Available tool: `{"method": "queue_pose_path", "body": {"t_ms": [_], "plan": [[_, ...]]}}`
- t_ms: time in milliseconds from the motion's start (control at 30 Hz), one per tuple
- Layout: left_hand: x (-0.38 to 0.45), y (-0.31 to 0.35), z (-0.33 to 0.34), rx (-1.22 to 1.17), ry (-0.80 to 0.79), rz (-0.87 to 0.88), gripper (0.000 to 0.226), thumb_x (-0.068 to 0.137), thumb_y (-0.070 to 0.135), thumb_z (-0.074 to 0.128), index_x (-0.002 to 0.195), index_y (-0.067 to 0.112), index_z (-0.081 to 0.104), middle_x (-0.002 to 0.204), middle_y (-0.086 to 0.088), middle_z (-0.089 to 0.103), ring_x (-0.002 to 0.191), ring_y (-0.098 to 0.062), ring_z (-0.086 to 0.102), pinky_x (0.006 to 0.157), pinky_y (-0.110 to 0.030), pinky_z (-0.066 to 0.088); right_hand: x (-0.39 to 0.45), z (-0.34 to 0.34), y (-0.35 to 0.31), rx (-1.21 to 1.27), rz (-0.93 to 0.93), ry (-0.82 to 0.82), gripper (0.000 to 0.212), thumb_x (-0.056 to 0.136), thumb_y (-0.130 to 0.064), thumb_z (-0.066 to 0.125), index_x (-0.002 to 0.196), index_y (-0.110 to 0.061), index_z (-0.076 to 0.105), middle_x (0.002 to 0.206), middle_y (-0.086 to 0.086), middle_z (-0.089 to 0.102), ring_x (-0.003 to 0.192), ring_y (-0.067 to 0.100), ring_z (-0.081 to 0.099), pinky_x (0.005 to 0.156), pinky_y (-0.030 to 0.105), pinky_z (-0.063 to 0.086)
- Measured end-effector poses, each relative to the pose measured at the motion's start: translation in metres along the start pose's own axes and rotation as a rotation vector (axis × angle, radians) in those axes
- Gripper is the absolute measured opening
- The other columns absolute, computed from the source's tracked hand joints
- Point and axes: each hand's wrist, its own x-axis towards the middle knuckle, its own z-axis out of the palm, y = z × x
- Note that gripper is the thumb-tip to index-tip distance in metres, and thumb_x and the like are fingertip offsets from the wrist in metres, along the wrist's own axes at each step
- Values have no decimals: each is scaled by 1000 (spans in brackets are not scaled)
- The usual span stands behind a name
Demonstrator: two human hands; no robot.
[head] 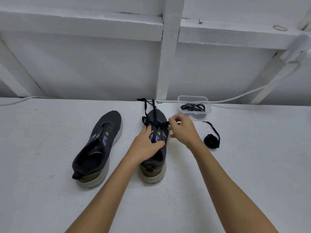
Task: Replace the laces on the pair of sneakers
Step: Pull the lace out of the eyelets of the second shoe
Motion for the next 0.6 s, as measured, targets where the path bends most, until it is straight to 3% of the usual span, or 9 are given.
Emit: {"method": "queue_pose_path", "body": {"t_ms": [100, 167, 267, 367, 467, 600], "plan": [[-1, 1, -1, 11, 0, -1, 59, 89, 35, 67, 142, 31, 42, 132, 17, 49, 106, -5, 53, 76, -14, 39, -1, -10, -2, -37, 61, -116, 16, 96, -26, 65, 92, -11, 71, 90, 6, 73, 86, 19, 74, 59, 27, 60], [-1, 1, -1, 6, 3, -3, 55, 88, 36, 66, 139, 31, 44, 129, 17, 51, 106, -5, 55, 74, -10, 37, -4, -9, 5, -107, 93, -210, 14, 92, -28, 71, 89, -15, 75, 86, 2, 74, 83, 16, 73, 63, 29, 61], [-1, 1, -1, -7, 5, -3, 47, 87, 36, 66, 131, 34, 48, 125, 16, 54, 105, -5, 57, 74, -12, 39, -5, 2, 16, -126, 47, -121, 13, 84, -32, 80, 88, -19, 78, 79, -5, 73, 74, 10, 69, 71, 32, 63], [-1, 1, -1, -4, 8, -1, 49, 88, 36, 66, 134, 34, 47, 126, 15, 54, 105, -6, 56, 75, -15, 39, -4, 9, 19, -117, -8, -26, 21, 80, -34, 84, 95, -19, 79, 85, -9, 74, 79, 7, 69, 76, 27, 59], [-1, 2, -1, 10, 4, -9, 57, 89, 36, 66, 141, 33, 43, 132, 16, 51, 110, -8, 55, 78, -18, 39, -5, 11, 17, -185, -56, -31, 14, 87, -32, 79, 95, -20, 77, 87, -12, 71, 79, 2, 64, 74, 19, 49], [-1, 1, 0, 9, 5, -3, 53, 88, 36, 67, 136, 32, 46, 128, 14, 52, 107, -10, 57, 81, -22, 41, -4, 14, 13, -285, -119, -62, 10, 95, -27, 66, 88, -19, 65, 86, -7, 66, 78, 9, 60, 71, 25, 45]]}}
